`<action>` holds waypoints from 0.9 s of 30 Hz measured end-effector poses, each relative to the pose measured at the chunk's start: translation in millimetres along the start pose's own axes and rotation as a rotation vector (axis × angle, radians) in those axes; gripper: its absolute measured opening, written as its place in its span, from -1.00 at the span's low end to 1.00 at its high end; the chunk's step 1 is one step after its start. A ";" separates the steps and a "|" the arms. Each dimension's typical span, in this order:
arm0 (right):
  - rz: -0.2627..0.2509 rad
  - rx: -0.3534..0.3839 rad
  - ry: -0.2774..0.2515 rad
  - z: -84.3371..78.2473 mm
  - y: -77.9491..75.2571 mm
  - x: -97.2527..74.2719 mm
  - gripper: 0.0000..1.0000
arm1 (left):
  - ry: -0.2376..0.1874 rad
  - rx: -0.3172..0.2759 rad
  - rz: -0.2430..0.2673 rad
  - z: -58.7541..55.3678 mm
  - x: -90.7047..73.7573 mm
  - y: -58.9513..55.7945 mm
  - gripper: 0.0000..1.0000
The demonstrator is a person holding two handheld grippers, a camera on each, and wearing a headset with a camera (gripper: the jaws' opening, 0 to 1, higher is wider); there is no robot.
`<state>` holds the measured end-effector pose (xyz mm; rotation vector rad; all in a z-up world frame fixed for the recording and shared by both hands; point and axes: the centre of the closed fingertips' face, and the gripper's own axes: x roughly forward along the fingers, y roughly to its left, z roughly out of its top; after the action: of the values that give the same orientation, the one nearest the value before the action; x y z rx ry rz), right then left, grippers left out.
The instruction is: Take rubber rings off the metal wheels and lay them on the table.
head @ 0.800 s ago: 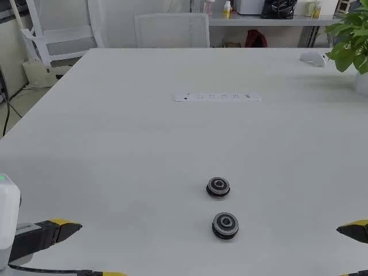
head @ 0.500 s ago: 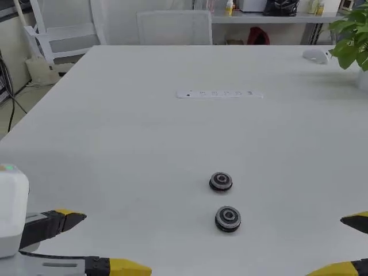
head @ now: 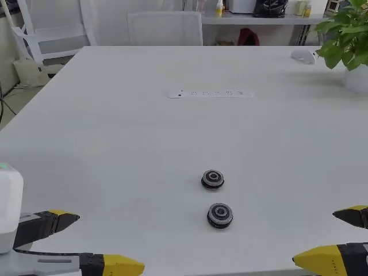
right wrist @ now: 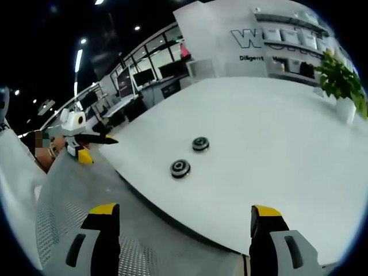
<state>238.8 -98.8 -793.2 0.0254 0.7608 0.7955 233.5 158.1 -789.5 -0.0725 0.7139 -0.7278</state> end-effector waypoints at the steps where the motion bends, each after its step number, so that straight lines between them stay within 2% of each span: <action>1: -0.001 0.003 -0.004 0.5 -0.3 -0.1 0.88 | -0.001 0.001 0.002 0.2 -0.2 0.1 0.94; 11: 0.006 0.015 0.011 -2.1 0.7 0.5 0.87 | 0.007 0.024 0.024 -0.1 -1.5 2.4 0.92; 17: 0.001 0.028 -0.001 -0.9 -0.1 -0.1 0.86 | 0.012 0.024 0.018 -0.8 -1.0 1.9 0.90; 21: 0.002 0.034 0.012 -2.9 -0.5 0.7 0.83 | -0.003 0.028 0.004 1.7 -0.2 0.0 0.90; 27: 0.009 0.028 0.025 -4.5 0.3 1.5 0.83 | 0.006 0.032 -0.015 0.5 0.8 -2.7 0.92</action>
<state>236.4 -98.8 -797.4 0.0434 0.7959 0.7947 232.7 155.5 -788.8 -0.0468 0.7081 -0.7543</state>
